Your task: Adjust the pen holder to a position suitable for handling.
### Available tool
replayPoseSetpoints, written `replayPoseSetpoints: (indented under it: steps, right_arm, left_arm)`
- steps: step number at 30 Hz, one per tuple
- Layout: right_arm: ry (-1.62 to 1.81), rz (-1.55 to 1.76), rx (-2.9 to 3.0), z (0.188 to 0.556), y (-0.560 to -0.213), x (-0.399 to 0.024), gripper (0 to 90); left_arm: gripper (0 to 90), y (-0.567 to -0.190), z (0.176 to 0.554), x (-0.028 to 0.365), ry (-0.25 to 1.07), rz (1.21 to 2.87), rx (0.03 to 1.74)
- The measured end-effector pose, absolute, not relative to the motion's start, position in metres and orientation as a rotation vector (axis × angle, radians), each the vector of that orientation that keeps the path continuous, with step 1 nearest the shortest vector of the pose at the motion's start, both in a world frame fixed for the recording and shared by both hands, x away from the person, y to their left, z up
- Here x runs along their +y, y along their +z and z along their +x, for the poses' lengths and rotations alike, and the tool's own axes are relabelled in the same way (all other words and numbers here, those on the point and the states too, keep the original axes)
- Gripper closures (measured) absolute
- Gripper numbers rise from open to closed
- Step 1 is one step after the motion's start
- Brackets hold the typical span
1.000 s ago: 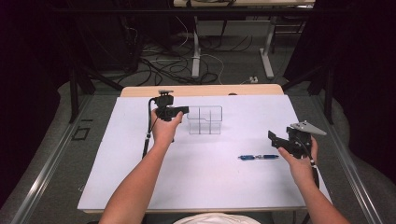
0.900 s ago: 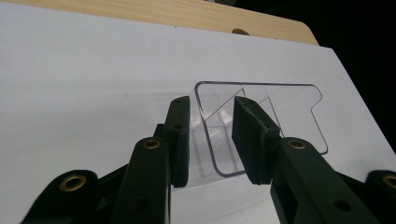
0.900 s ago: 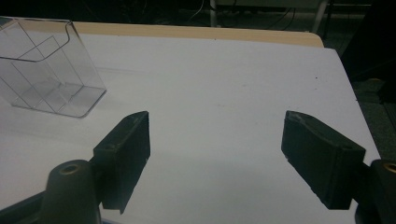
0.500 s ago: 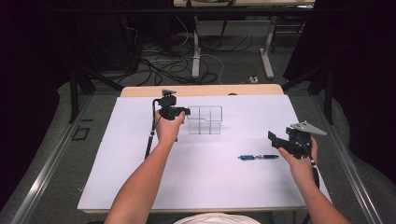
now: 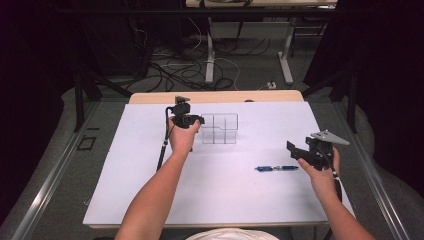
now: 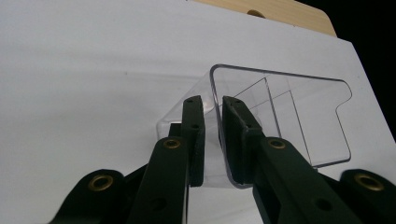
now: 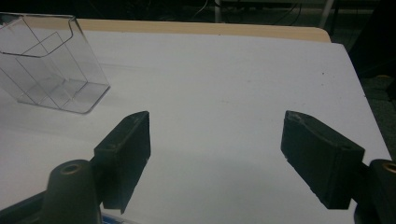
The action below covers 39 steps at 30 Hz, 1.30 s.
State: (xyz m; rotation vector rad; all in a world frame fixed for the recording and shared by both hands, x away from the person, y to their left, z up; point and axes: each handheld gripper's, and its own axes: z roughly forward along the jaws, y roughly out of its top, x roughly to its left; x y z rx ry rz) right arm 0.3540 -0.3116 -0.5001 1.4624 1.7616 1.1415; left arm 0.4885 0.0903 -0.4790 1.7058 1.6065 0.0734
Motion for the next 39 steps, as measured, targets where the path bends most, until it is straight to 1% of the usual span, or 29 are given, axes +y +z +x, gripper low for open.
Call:
replayPoseSetpoints:
  steps: [8, 13, 23, 32, 39]
  right_arm:
    - [1.142, 1.46, 1.769, 0.354, -0.501, -0.311, 24.2]
    - [1.148, 1.457, 1.77, 0.354, -0.501, -0.312, 24.2]
    - [1.161, 1.446, 1.771, 0.354, -0.501, -0.315, 24.2]
    - [1.152, 1.462, 1.775, 0.352, -0.5, -0.312, 24.2]
    - [1.164, 1.455, 1.77, 0.352, -0.5, -0.311, 24.2]
  left_arm:
    - [82.7, -0.476, 0.486, 0.085, 0.112, 1.714, 1.632]
    - [84.1, -0.472, 0.485, 0.08, 0.164, 1.731, 1.658]
    - [85.2, -0.469, 0.481, 0.086, 0.219, 1.733, 1.709]
    - [85.1, -0.465, 0.468, 0.099, 0.192, 1.679, 1.777]
    - [85.2, -0.465, 0.458, 0.1, 0.164, 1.662, 1.795]
